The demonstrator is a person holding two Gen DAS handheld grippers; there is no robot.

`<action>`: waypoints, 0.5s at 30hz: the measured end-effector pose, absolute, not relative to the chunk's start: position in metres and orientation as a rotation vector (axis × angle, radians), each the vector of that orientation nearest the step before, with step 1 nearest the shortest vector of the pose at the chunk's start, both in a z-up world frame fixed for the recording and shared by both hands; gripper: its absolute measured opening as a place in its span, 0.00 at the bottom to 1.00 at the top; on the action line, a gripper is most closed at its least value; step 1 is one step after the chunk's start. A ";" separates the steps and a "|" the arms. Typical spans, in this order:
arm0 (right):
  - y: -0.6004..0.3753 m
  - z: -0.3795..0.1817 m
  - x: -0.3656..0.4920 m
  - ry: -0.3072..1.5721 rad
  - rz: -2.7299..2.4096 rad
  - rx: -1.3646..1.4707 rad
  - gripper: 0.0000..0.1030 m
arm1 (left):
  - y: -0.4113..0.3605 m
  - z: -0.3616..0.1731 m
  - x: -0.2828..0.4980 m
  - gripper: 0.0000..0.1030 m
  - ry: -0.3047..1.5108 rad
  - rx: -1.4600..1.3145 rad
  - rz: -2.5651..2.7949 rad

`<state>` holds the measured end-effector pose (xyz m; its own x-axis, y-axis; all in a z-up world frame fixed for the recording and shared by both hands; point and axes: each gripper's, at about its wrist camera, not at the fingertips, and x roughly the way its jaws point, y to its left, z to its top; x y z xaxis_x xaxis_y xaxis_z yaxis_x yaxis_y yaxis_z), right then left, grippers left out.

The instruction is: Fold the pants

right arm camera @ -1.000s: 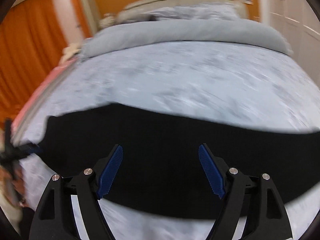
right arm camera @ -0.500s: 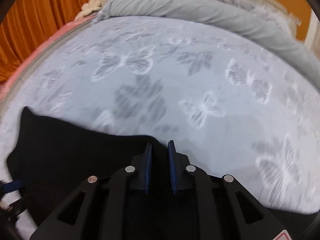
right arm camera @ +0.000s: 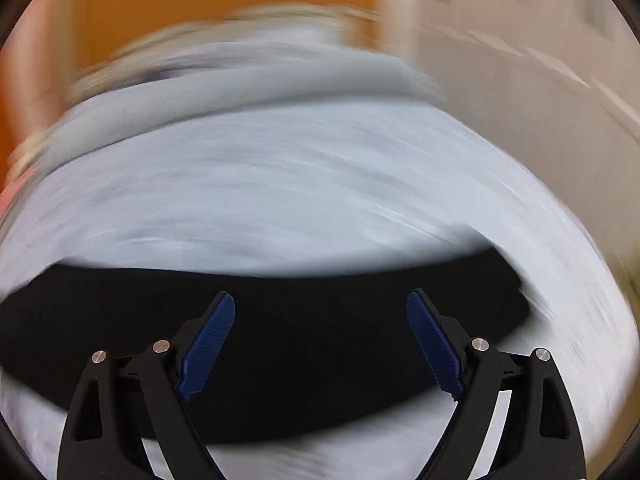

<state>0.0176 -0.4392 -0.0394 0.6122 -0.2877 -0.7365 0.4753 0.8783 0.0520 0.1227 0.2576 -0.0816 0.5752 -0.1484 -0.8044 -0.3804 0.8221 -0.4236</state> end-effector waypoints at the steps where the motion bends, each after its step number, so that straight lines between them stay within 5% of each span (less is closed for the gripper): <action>1: -0.480 -0.050 -0.009 0.812 -0.495 0.372 0.84 | 0.262 -0.085 0.120 0.87 0.974 -0.634 0.152; 5: -0.564 -0.075 -0.061 0.750 -0.513 0.616 0.83 | 0.267 -0.106 0.114 0.87 1.047 -0.766 0.112; 7: -0.583 -0.081 -0.063 0.717 -0.491 0.658 0.71 | 0.258 -0.111 0.117 0.87 1.066 -0.764 0.118; 12: -0.606 -0.108 -0.032 0.743 -0.482 0.795 0.67 | 0.240 -0.107 0.129 0.87 1.065 -0.639 0.147; 14: -0.605 -0.120 -0.016 0.770 -0.462 0.816 0.53 | 0.237 -0.111 0.132 0.87 1.076 -0.626 0.145; 15: -0.600 -0.121 -0.012 0.774 -0.462 0.802 0.37 | 0.237 -0.111 0.132 0.88 1.079 -0.626 0.146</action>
